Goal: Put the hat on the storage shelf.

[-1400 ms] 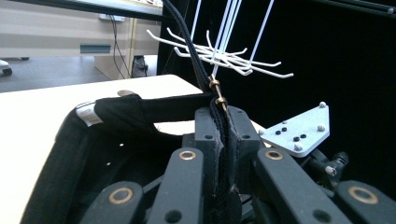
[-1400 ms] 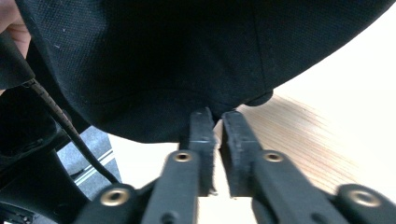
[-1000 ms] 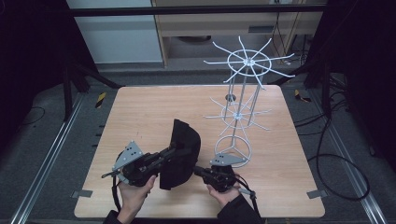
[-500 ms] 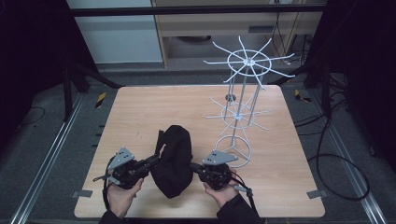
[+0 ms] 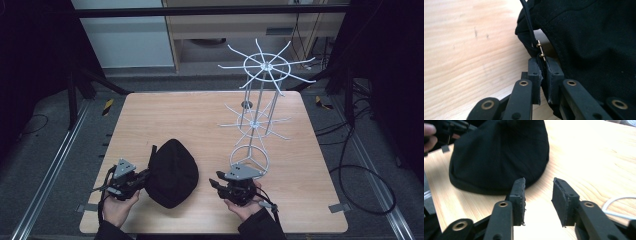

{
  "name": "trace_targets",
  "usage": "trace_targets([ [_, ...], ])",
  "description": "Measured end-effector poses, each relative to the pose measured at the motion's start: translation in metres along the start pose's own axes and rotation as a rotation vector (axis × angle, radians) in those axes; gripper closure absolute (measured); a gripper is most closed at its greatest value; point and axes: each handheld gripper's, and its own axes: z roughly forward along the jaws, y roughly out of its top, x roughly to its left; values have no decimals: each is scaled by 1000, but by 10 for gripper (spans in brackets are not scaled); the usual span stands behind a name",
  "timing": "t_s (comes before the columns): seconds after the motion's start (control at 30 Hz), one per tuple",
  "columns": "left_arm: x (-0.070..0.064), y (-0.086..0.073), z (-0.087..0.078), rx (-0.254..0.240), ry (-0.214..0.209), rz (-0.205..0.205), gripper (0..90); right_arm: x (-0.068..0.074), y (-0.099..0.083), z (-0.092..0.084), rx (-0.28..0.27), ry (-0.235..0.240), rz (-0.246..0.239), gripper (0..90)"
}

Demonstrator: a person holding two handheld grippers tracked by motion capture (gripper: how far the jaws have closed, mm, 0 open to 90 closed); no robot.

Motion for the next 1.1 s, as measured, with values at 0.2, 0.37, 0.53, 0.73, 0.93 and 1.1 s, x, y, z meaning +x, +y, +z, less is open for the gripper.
trace_targets([
  [0.2,16,-8,12,75,57,3,829,-5,-9,-3,18,-28,-8,568],
  [0.37,26,-13,20,123,97,-16,779,-10,-14,-7,22,-35,4,533],
  [0.53,28,-13,20,132,115,-54,675,-15,-16,-14,13,-53,5,504],
  [0.73,26,-7,9,76,150,-93,565,-24,-21,-25,4,-76,21,492],
  [0.93,20,1,-4,17,152,-94,540,-46,-31,-45,-13,-153,70,475],
  [1.1,12,12,-15,-42,125,-78,529,-62,-38,-58,-21,-211,106,427],
])
